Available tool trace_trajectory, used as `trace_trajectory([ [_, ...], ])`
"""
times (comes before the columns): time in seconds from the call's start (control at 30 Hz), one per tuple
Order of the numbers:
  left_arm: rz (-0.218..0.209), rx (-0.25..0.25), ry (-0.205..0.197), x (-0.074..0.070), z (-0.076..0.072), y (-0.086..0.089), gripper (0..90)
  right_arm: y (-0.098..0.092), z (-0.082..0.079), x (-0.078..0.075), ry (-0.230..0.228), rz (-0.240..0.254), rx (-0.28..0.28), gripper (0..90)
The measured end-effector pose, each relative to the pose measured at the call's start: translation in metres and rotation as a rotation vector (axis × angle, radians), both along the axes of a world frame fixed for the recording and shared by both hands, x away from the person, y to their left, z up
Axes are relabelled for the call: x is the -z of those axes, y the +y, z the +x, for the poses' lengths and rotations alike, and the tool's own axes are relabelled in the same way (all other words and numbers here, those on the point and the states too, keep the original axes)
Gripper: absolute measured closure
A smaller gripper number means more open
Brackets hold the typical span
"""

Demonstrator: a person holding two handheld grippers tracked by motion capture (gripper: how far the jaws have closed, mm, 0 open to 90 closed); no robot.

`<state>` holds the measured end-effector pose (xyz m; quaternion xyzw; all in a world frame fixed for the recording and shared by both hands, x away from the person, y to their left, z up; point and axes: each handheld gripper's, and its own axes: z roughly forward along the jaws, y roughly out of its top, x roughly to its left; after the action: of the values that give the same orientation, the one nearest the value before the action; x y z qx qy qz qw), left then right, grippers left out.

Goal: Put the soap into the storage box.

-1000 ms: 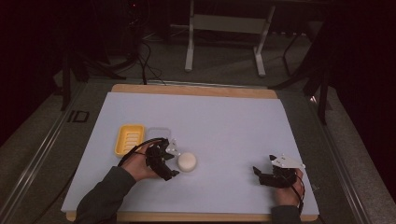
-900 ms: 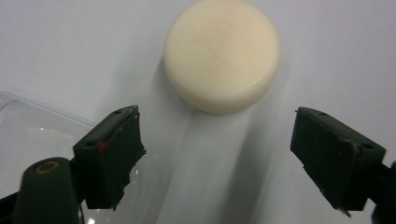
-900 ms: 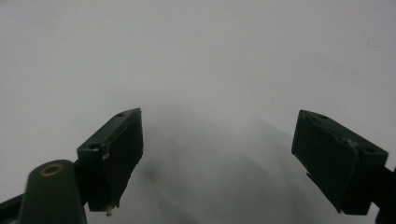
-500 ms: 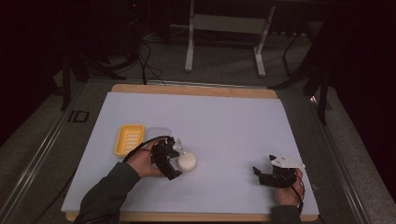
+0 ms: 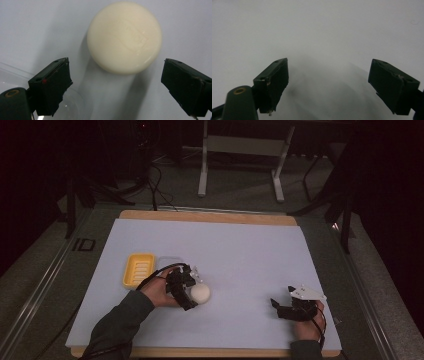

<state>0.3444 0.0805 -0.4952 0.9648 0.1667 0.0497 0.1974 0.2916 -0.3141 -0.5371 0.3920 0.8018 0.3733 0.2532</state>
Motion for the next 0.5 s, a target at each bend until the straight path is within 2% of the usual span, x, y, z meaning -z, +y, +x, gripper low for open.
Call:
trace_trajectory([
  [0.1, 0.015, 0.012, 0.001, -0.001, 0.001, -0.004, 8.3, 0.000, 0.000, 0.000, -0.001, 0.000, 0.000, 16.5],
  [0.23, 0.013, 0.011, 0.005, -0.001, 0.002, -0.007, 8.1, 0.000, 0.000, 0.000, 0.000, -0.001, 0.000, 16.5],
  [0.3, 0.018, 0.009, 0.019, 0.002, 0.005, -0.012, 8.1, 0.000, 0.000, 0.000, -0.002, -0.001, -0.001, 16.5],
  [0.5, 0.043, 0.020, 0.027, 0.006, 0.006, -0.021, 7.8, 0.000, 0.000, 0.000, -0.001, 0.000, 0.000, 16.5],
])
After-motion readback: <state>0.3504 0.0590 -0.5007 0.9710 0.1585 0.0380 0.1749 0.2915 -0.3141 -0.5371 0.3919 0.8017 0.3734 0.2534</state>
